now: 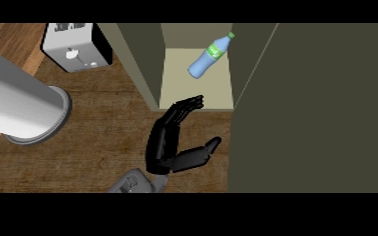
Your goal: Pick up the bottled water, place it into the cabinet and close the cabinet
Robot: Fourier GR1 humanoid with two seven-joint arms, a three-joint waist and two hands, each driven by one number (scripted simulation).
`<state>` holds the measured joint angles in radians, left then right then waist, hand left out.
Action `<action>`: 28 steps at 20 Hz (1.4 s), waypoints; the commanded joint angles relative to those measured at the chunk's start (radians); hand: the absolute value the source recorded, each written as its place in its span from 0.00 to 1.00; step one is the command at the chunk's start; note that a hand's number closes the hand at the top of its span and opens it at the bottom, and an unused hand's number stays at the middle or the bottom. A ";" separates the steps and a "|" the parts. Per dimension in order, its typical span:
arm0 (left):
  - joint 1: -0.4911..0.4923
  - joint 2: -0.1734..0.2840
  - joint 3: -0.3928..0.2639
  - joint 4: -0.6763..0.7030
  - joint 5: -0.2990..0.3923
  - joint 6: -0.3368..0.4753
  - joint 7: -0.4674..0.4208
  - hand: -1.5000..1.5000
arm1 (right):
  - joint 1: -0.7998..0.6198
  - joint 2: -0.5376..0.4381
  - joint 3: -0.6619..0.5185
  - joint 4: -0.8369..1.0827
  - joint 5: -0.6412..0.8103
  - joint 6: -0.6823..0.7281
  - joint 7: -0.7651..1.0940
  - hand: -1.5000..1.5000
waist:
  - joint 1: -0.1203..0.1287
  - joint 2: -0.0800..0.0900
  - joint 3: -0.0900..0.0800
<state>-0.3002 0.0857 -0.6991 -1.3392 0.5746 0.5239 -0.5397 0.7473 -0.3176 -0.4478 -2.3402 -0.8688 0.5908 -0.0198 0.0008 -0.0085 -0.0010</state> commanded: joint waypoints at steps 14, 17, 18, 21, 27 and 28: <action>0.401 0.409 0.018 -0.412 0.008 -0.159 -0.040 1.00 | 0.065 -0.091 0.113 -0.226 0.060 0.157 0.118 1.00 | 0.002 0.001 -0.002; 0.434 0.500 0.092 -0.486 0.047 -0.180 -0.017 1.00 | 0.061 -0.100 0.113 -0.251 0.069 0.179 0.109 1.00 | 0.003 -0.003 -0.002; 0.461 0.512 0.119 -0.483 0.071 -0.216 -0.055 1.00 | 0.062 -0.078 0.135 -0.268 0.084 0.191 0.101 1.00 | 0.001 -0.004 -0.003; 0.502 0.555 0.145 -0.499 0.099 -0.278 -0.073 0.00 | 0.048 -0.076 0.149 -0.301 0.063 0.171 0.094 1.00 | 0.001 -0.001 -0.004; 0.556 0.643 0.280 -0.556 0.195 -0.313 -0.053 0.00 | 0.048 -0.071 0.222 -0.331 0.120 0.227 0.108 1.00 | 0.000 -0.009 -0.006; 0.567 0.653 0.309 -0.555 0.210 -0.323 -0.066 0.00 | 0.045 -0.088 0.223 -0.329 0.112 0.234 0.112 1.00 | 0.002 -0.010 -0.007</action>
<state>0.2178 0.6840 -0.4605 -1.8734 0.7449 0.2314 -0.5913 0.7632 -0.4020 -0.2186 -2.3670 -0.8628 0.8546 0.0303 -0.0038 -0.0160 -0.0068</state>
